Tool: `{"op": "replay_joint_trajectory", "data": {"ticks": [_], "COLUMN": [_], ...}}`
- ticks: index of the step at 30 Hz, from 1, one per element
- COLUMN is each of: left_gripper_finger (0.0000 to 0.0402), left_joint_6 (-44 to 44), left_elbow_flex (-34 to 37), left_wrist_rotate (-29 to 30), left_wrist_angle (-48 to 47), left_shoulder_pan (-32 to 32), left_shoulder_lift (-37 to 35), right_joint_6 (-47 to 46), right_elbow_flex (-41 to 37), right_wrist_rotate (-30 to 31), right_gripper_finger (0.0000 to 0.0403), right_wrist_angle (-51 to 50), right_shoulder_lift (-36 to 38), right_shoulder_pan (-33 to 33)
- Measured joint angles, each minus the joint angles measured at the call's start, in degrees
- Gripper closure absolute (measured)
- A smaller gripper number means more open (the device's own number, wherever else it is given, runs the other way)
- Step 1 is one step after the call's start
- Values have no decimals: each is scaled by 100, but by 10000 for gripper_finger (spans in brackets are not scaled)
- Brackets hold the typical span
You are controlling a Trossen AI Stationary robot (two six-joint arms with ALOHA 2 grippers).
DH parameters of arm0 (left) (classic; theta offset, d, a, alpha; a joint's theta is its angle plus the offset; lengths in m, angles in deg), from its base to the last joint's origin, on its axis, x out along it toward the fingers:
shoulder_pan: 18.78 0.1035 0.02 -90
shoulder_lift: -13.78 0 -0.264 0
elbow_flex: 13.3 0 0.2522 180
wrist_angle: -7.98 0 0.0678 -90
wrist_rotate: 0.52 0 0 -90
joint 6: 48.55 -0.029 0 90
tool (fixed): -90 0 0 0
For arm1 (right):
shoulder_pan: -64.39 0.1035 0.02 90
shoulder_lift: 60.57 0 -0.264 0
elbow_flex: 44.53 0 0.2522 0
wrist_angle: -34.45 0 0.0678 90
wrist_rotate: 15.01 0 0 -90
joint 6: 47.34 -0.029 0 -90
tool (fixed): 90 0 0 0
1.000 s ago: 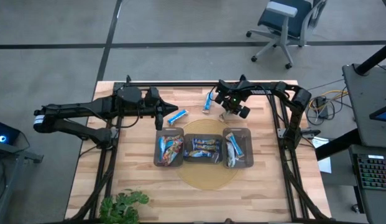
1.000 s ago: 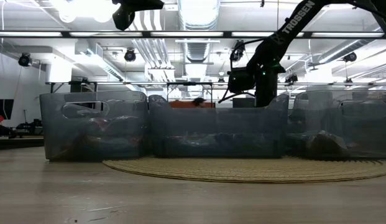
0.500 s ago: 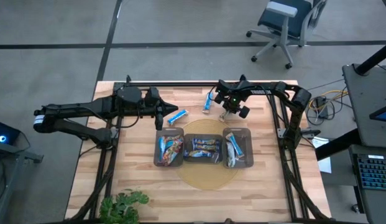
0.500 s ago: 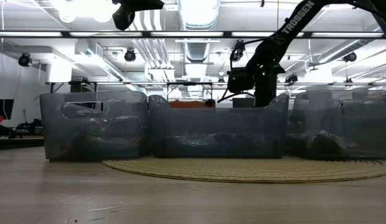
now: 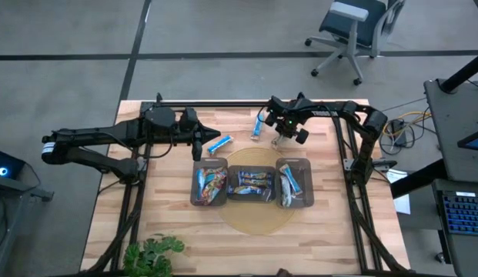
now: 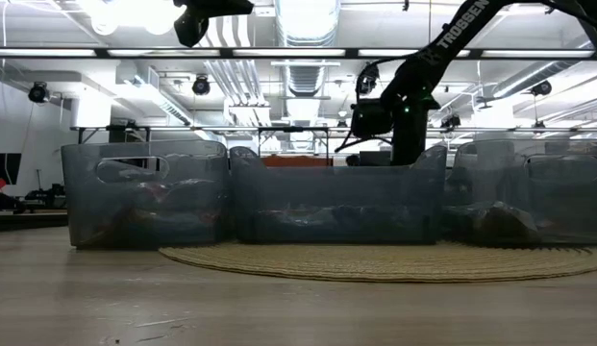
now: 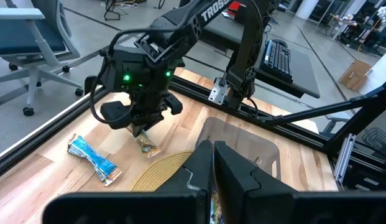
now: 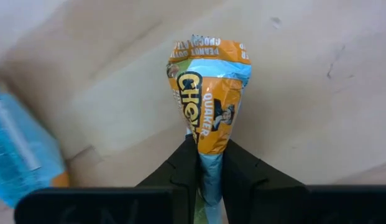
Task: Pick and place Granola Bars by type
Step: Put the orange granola bar into the right black bin
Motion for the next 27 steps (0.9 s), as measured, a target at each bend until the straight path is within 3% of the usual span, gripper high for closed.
{"op": "replay_joint_trajectory", "data": {"ticks": [12,27], "left_gripper_finger": [401,401], "left_joint_6": [0,2], "left_elbow_flex": [0,0], "left_wrist_rotate": [-2,-2], "left_wrist_angle": [0,-2], "left_shoulder_pan": [0,0], "left_shoulder_lift": [0,0], "right_joint_6": [478,1042], "right_elbow_flex": [248,255], "right_wrist_rotate": [355,876], "right_gripper_finger": [359,360], "right_wrist_angle": [-17,-73], "right_shoulder_lift": [589,2249], "right_shoulder_pan": [-4,0]}}
